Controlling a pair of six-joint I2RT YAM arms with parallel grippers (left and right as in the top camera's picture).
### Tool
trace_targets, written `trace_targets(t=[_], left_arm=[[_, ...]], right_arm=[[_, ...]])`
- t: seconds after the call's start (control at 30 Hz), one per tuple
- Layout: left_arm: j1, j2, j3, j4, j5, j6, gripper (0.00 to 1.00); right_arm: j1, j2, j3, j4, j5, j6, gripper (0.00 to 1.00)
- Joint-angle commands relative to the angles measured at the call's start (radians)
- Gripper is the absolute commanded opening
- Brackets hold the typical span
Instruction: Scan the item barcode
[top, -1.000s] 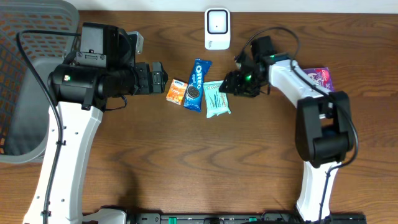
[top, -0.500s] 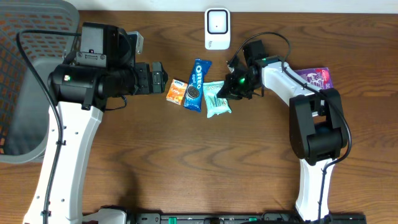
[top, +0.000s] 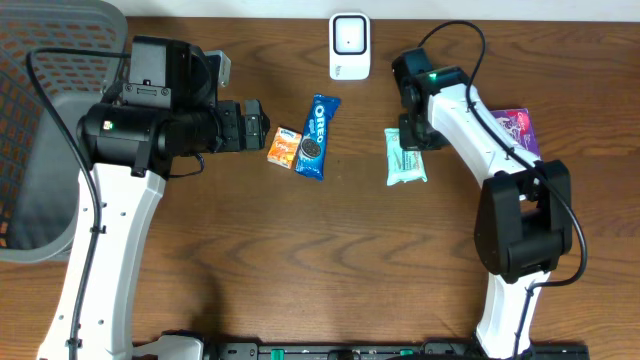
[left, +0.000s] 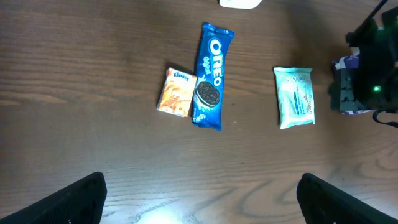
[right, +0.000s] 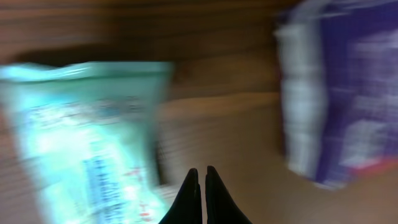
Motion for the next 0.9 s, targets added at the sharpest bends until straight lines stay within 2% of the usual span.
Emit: trace_targets(t=[0.0, 0.07, 0.13, 0.27, 0.33, 0.4, 0.57, 0.77, 0.8, 0.83, 0.87], left_arm=[[0.003, 0.002, -0.002, -0.002, -0.009, -0.002, 0.98], [0.003, 0.002, -0.002, -0.002, -0.009, -0.002, 0.98], [0.003, 0.002, -0.002, -0.002, -0.009, -0.002, 0.98], [0.003, 0.002, -0.002, -0.002, -0.009, -0.002, 0.98], [0.003, 0.002, -0.002, -0.002, -0.009, -0.002, 0.98], [0.002, 0.002, -0.002, -0.002, -0.009, -0.002, 0.98], [0.003, 0.002, -0.002, -0.002, -0.009, -0.002, 0.98], [0.003, 0.002, -0.002, -0.002, -0.009, -0.002, 0.98], [0.003, 0.002, -0.002, -0.002, -0.009, -0.002, 0.98], [0.003, 0.002, -0.002, -0.002, -0.009, -0.002, 0.98], [0.003, 0.002, -0.002, -0.002, -0.009, -0.002, 0.98]], right_arm=[[0.030, 0.018, 0.012, -0.022, 0.325, 0.086, 0.01], [0.029, 0.028, 0.012, -0.019, 0.275, 0.081, 0.01], [0.021, 0.030, 0.012, -0.009, 0.122, 0.057, 0.02], [-0.011, 0.030, 0.012, 0.029, -0.253, -0.058, 0.50], [-0.045, 0.030, 0.012, 0.027, -0.383, -0.059, 0.56], [-0.102, 0.030, 0.010, 0.026, -0.527, -0.117, 0.68], [-0.202, 0.030, -0.050, 0.056, -0.778, -0.194, 0.68], [-0.232, 0.030, -0.287, 0.309, -0.895, -0.179, 0.62], [-0.230, 0.030, -0.317, 0.349, -0.894, -0.157, 0.56], [-0.229, 0.030, -0.335, 0.376, -0.894, -0.149, 0.46], [-0.229, 0.030, -0.344, 0.389, -0.894, -0.143, 0.30]])
